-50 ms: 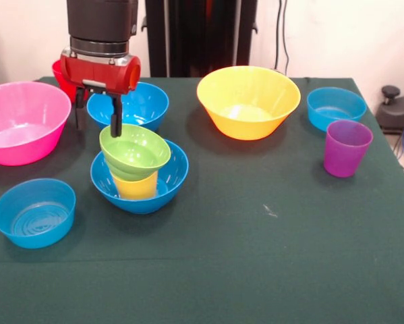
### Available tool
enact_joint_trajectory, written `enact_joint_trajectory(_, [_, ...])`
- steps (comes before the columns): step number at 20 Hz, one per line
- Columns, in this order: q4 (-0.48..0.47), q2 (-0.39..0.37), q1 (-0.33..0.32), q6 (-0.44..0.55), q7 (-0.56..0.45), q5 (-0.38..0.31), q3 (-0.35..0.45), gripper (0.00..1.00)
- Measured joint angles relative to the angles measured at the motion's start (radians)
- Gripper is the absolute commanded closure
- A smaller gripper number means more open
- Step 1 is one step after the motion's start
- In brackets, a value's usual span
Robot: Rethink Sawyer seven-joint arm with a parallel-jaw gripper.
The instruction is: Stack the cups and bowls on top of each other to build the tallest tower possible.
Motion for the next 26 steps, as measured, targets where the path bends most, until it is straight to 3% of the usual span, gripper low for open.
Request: enact_joint_trajectory(26, [-0.004, 0.111, -0.02, 0.0, 0.0, 0.0, -0.018, 0.0])
